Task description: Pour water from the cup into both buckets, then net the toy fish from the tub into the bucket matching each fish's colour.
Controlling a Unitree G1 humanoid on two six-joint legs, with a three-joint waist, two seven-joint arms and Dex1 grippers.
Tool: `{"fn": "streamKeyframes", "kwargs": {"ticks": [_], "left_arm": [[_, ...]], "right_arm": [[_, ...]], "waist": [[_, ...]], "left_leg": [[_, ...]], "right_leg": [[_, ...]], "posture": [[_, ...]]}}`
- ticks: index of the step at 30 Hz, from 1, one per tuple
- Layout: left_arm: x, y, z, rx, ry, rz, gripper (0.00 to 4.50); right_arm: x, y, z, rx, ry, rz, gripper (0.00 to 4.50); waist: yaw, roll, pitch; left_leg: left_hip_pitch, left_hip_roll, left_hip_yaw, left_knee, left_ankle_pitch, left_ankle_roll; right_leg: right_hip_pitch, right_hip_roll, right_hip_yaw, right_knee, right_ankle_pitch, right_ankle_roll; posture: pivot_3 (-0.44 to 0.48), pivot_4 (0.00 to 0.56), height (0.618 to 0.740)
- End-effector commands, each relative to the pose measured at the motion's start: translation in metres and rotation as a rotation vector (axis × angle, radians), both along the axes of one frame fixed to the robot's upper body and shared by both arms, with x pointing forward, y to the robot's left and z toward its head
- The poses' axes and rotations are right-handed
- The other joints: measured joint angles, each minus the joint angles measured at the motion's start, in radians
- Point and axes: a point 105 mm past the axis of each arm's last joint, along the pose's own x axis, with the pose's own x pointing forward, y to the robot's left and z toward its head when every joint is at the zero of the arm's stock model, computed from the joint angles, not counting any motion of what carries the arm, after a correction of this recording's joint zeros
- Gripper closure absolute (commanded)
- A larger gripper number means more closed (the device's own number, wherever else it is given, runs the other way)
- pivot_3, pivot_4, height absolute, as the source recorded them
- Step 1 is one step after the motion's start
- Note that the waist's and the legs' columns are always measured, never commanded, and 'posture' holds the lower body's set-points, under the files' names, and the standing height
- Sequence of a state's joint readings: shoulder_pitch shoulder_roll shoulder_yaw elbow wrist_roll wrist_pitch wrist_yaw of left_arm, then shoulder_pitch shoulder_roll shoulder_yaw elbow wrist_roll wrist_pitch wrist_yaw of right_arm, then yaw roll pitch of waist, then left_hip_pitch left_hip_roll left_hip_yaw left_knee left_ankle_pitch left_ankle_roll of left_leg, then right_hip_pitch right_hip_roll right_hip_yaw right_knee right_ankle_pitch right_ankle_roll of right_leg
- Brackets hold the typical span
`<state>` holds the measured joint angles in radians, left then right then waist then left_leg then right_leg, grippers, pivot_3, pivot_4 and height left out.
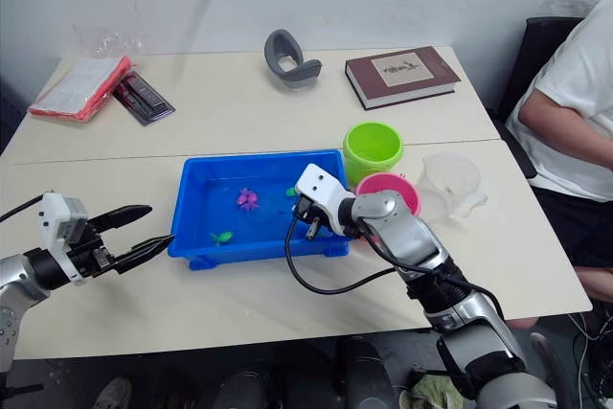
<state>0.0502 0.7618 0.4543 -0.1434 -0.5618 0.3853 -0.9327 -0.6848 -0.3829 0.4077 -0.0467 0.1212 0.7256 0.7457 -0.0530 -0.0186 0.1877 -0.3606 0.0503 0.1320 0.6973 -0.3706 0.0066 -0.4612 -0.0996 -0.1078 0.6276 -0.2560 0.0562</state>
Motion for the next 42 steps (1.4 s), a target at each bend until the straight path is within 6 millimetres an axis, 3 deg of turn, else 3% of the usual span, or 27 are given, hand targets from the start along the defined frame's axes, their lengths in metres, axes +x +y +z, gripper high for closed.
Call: {"fn": "streamKeyframes", "kwargs": {"ticks": [1,13,28,42], "left_arm": [[0.000,-0.001,0.006,0.005,-0.033,-0.013,0.04],[-0.001,-0.001,0.005,0.004,-0.035,-0.007,0.04],[-0.006,0.006,0.005,0.026,-0.033,0.014,0.04],[-0.010,0.003,-0.003,0.006,-0.025,0.028,0.04]], "right_arm": [[-0.005,-0.003,0.012,0.015,-0.028,0.019,4.50],[-0.010,-0.012,0.007,-0.006,0.022,0.005,4.50],[-0.004,0.034,0.012,0.025,0.066,0.044,4.50],[-0.009,0.034,0.022,0.074,-0.035,0.113,4.50]], "waist": [[0.000,0.000,0.000],[0.001,0.000,0.000],[-0.001,0.000,0.000],[-0.001,0.000,0.000]], "left_leg": [[0.000,0.000,0.000,0.000,0.000,0.000],[0.000,0.000,0.000,0.000,0.000,0.000],[0.000,0.000,0.001,0.000,0.000,0.000],[0.000,0.000,0.001,0.000,0.000,0.000]], "right_leg": [[0.000,0.000,0.000,0.000,0.000,0.000],[0.000,0.000,0.000,0.000,0.000,0.000],[-0.001,0.000,0.000,0.000,0.000,0.000],[-0.001,0.000,0.000,0.000,0.000,0.000]], "posture": [[0.000,0.150,0.740],[0.000,0.150,0.740],[0.000,0.150,0.740],[0.000,0.150,0.740]]}}
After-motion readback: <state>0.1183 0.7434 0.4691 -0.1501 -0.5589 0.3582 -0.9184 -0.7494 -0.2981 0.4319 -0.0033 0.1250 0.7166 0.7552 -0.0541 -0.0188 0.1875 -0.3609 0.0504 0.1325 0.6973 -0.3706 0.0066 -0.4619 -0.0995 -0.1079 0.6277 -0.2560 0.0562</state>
